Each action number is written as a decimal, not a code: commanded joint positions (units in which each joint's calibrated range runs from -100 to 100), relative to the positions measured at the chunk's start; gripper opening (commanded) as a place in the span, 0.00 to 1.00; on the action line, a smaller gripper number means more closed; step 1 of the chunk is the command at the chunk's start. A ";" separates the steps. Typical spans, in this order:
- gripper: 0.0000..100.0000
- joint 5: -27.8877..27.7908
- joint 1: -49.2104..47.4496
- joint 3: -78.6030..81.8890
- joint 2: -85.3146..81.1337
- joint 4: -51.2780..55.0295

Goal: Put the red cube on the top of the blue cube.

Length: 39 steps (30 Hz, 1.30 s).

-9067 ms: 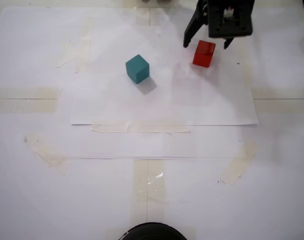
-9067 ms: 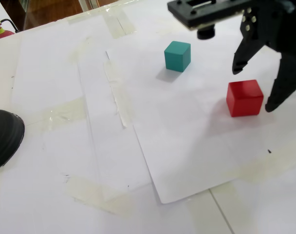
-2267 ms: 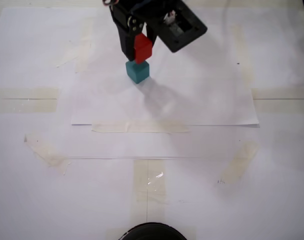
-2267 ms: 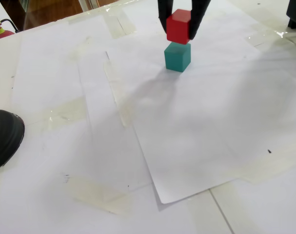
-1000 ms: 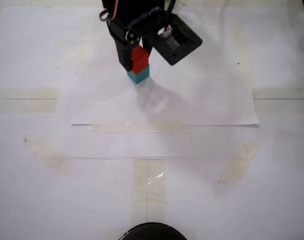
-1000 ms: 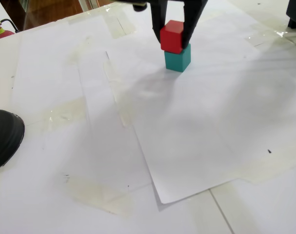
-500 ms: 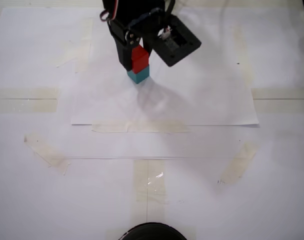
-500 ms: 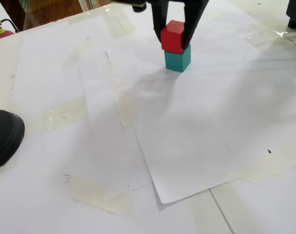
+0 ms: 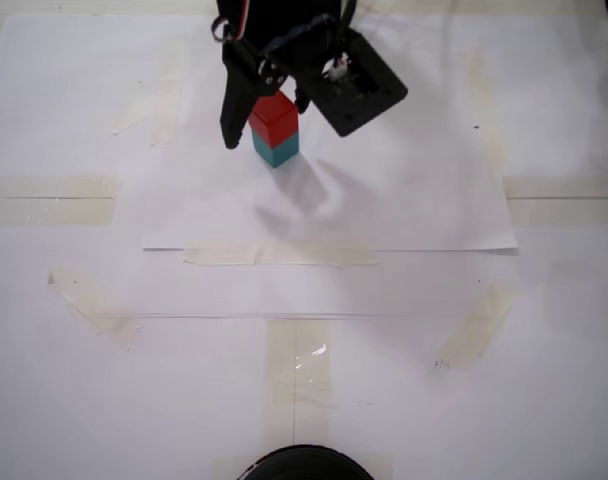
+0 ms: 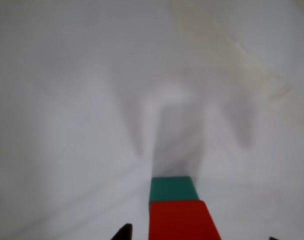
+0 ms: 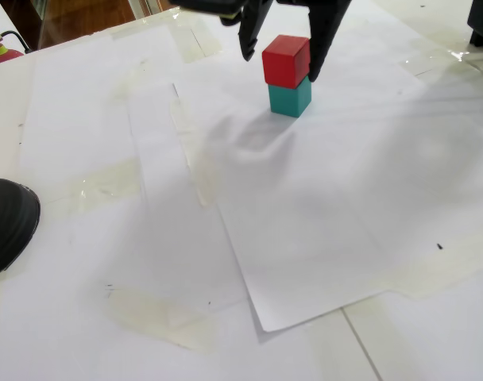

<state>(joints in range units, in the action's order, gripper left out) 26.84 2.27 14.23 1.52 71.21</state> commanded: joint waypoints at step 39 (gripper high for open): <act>0.12 25.98 -14.68 27.30 -67.96 19.50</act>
<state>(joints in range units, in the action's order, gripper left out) 52.28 -12.06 41.35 -61.74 88.53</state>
